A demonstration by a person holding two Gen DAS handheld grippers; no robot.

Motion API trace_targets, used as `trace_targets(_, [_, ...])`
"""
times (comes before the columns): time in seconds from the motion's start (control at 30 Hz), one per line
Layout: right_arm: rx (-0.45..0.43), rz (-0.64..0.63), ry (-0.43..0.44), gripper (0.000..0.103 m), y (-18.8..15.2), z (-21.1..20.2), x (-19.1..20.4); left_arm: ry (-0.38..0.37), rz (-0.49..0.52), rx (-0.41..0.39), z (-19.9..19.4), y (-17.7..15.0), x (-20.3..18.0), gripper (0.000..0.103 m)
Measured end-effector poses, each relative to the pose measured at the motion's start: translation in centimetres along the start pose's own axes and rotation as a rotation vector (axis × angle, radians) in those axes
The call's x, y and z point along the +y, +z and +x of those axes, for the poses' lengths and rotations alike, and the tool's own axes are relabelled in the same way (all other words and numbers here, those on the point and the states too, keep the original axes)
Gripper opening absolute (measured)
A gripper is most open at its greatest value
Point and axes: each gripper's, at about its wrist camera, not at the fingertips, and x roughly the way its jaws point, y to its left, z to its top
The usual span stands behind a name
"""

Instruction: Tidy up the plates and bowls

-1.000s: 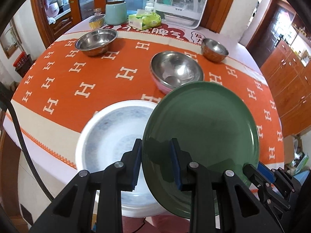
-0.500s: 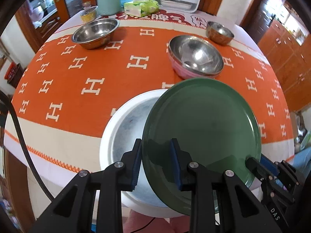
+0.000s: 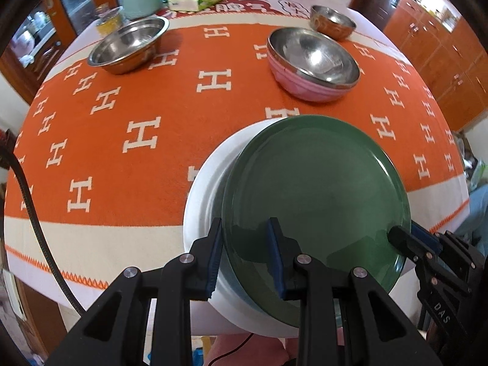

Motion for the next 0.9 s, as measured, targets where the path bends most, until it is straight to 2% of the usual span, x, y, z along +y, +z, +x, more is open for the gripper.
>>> trace_targets(0.17, [0.002, 0.026, -0.028, 0.021, -0.3, 0.1, 0.9, -0.025, 0.038, 0.016, 0.4, -0.1, 0.7, 0.026])
trace_targets(0.23, [0.006, 0.025, -0.056, 0.024, -0.4, 0.1, 1.4, -0.063, 0.055, 0.000, 0.1, -0.2, 0.8, 0.028])
trace_targets(0.47, [-0.011, 0.052, -0.081, 0.027, -0.6, -0.9, 1.8, -0.083, 0.143, -0.039, -1.0, -0.6, 0.0, 0.033])
trace_targets(0.63, [-0.061, 0.032, -0.083, 0.046, -0.3, -2.3, 2.5, -0.090, 0.136, -0.058, -1.6, -0.6, 0.3, 0.034])
trace_targets(0.77, [-0.084, 0.004, -0.085, 0.048, 0.5, -3.2, 2.9, -0.077, 0.112, -0.084, -2.9, -0.6, 0.7, 0.036])
trace_targets(0.8, [-0.088, -0.007, -0.082, 0.048, 0.6, -3.4, 2.9, -0.076, 0.097, -0.090, -3.2, -0.6, 0.9, 0.040])
trace_targets(0.9, [-0.096, -0.052, -0.061, 0.051, 1.3, -4.4, 2.9, -0.102, 0.046, -0.122, -4.7, -0.3, 1.2, 0.043])
